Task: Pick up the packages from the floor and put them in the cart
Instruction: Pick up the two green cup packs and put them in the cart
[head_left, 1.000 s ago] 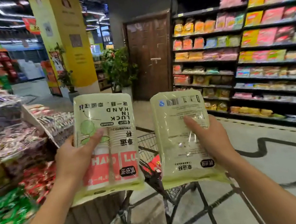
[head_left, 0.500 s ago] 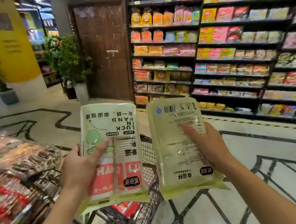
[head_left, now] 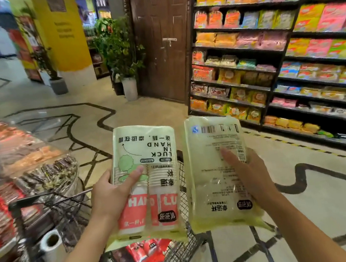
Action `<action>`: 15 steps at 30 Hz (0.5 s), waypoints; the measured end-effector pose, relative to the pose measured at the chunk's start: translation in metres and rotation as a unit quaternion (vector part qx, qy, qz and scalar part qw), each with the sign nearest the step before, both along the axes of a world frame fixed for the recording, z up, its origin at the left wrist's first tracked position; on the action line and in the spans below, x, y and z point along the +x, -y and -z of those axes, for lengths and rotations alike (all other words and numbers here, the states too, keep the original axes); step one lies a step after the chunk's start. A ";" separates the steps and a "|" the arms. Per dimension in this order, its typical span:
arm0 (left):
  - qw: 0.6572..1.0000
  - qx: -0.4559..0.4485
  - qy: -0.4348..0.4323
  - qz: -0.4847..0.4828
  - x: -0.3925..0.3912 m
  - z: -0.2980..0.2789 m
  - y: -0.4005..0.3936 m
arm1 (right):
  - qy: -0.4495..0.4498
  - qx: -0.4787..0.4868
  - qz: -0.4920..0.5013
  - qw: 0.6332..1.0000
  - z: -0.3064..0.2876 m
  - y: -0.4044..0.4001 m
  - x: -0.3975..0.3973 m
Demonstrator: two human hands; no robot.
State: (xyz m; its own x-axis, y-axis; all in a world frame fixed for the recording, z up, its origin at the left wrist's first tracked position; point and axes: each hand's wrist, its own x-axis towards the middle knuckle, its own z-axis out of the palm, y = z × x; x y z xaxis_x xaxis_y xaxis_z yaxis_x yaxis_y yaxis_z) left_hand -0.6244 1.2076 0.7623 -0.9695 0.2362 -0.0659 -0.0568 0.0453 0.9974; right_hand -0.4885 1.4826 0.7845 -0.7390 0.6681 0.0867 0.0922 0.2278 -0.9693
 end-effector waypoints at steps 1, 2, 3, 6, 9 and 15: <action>1.000 -0.004 0.010 -0.015 -0.004 0.003 -0.010 | 0.003 0.003 -0.016 1.000 0.003 -0.013 -0.013; 0.999 -0.012 0.014 -0.027 -0.007 0.006 -0.020 | 0.005 0.008 -0.039 0.999 0.008 -0.026 -0.026; 0.999 -0.023 0.012 -0.041 -0.009 0.008 -0.030 | 0.011 0.009 -0.059 0.998 0.013 -0.036 -0.039; 0.995 -0.044 0.006 -0.084 -0.016 0.016 -0.052 | 0.035 -0.001 -0.112 0.993 0.032 -0.066 -0.081; 0.991 -0.047 0.040 -0.120 -0.028 0.041 -0.063 | 0.065 -0.016 -0.149 0.987 0.058 -0.087 -0.121; 0.972 -0.070 0.112 -0.196 -0.049 0.111 -0.062 | 0.116 -0.008 -0.211 0.970 0.117 -0.086 -0.183</action>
State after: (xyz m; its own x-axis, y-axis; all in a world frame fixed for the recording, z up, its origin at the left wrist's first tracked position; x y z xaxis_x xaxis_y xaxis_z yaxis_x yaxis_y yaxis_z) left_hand -0.6730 1.2699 0.6517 -0.9408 -0.1745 -0.2906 -0.3122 0.1117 0.9434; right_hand -0.6719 1.5691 0.6676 -0.9459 0.3007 -0.1221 0.2095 0.2783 -0.9374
